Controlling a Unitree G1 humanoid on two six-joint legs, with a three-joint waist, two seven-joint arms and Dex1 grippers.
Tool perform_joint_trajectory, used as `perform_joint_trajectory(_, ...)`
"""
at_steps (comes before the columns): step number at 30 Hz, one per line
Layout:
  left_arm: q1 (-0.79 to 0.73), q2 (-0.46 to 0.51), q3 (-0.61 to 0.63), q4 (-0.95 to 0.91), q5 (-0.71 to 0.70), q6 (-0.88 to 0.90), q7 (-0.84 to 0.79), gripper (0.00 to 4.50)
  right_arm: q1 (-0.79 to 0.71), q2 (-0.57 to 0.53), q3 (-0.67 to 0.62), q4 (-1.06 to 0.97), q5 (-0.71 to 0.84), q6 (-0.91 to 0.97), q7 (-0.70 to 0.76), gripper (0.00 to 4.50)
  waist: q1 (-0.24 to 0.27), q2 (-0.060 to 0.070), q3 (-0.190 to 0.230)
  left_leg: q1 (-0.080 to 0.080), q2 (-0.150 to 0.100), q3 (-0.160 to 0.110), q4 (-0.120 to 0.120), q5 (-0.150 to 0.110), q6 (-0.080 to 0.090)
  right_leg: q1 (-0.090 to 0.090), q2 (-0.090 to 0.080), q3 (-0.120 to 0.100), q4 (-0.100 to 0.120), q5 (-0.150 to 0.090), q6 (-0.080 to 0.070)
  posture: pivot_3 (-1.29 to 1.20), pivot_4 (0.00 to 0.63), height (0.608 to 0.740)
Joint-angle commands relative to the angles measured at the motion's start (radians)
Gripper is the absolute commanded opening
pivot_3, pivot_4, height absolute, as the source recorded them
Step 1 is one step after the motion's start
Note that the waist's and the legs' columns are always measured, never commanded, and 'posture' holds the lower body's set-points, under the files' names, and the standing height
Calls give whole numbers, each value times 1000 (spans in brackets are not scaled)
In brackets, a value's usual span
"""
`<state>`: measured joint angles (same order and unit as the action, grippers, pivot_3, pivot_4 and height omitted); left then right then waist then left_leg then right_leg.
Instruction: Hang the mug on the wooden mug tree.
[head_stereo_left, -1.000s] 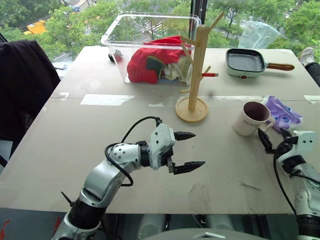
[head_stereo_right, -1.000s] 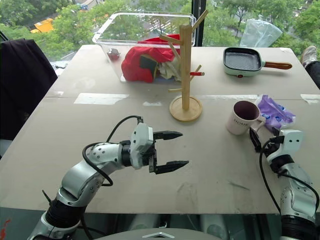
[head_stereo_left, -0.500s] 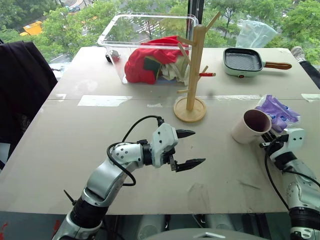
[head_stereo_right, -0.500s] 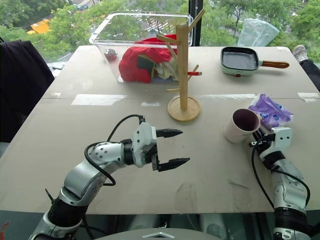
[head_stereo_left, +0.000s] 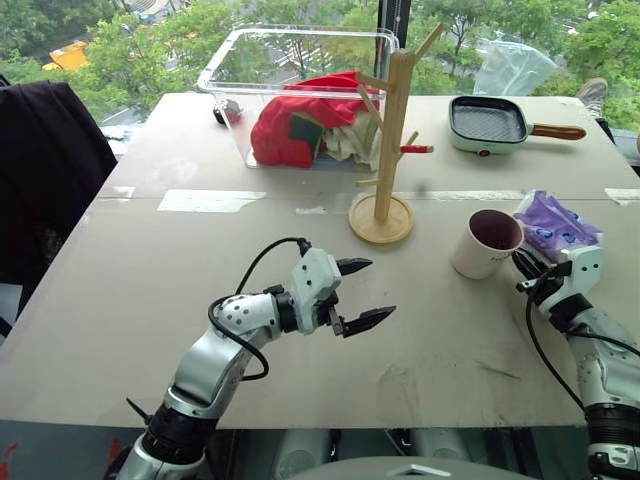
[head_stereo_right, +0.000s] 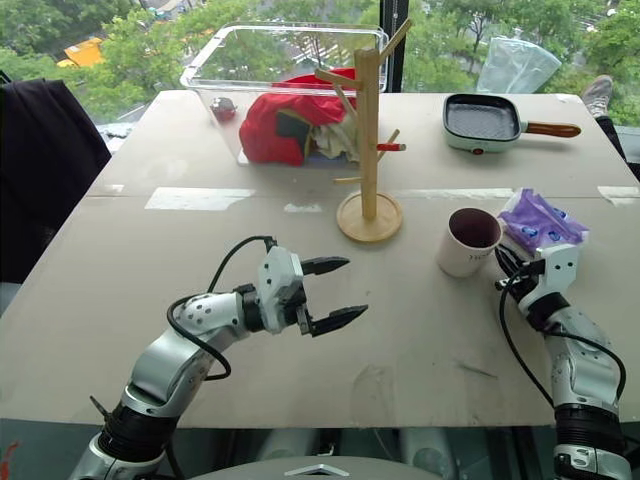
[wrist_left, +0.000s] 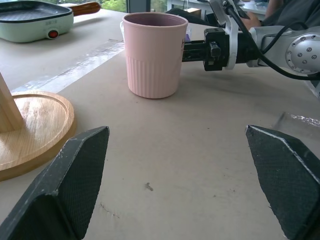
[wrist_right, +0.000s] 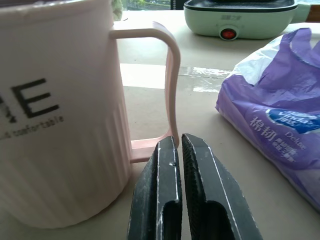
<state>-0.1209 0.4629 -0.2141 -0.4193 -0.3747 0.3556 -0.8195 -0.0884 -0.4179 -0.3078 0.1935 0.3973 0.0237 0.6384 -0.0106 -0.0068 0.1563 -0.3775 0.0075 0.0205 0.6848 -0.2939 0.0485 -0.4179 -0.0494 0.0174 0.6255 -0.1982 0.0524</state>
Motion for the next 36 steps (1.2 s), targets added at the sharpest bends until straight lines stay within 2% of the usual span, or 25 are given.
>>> perform_joint_trajectory(1, -3, -7, 11, -32, -3, -26, 9, 4500, -10, -17, -9, -26, 13, 0, 13, 92, 0, 0, 0, 0, 0, 0, 0, 0, 0, 0, 0, 0, 0, 0, 0, 0, 150, 740)
perform_joint_trajectory(3, 0, -5, 12, -32, -2, -29, 8, 4500, -20, -17, -11, -15, 7, -8, 13, 92, -1, 0, 0, 0, 0, 0, 0, 0, 0, 0, 0, 0, 0, 0, 0, 0, 150, 740)
perform_joint_trajectory(4, 0, -4, 12, -32, -2, -29, 8, 4500, -28, -19, -12, -6, 7, -9, 14, 617, -1, 0, 0, 0, 0, 0, 0, 0, 0, 0, 0, 0, 0, 0, 0, 0, 150, 740)
perform_joint_trajectory(25, -23, 12, 12, -9, 4, -39, -12, 4500, -221, -40, 7, 275, 7, -42, 178, 617, -2, 0, 0, 0, 0, 0, 0, 0, 0, 0, 0, 0, 0, 0, 0, 0, 150, 740)
perform_joint_trajectory(27, -22, 12, 15, -12, 3, -38, -9, 4500, -232, -34, 17, 287, 1, -55, 188, 57, -3, 0, 0, 0, 0, 0, 0, 0, 0, 0, 0, 0, 0, 0, 0, 0, 150, 740)
perform_joint_trajectory(36, -2, -2, 37, -28, -27, -26, 8, 4500, -251, -44, 49, 254, -9, -67, 220, 22, -3, 0, 0, 0, 0, 0, 0, 0, 0, 0, 0, 0, 0, 0, 0, 0, 150, 740)
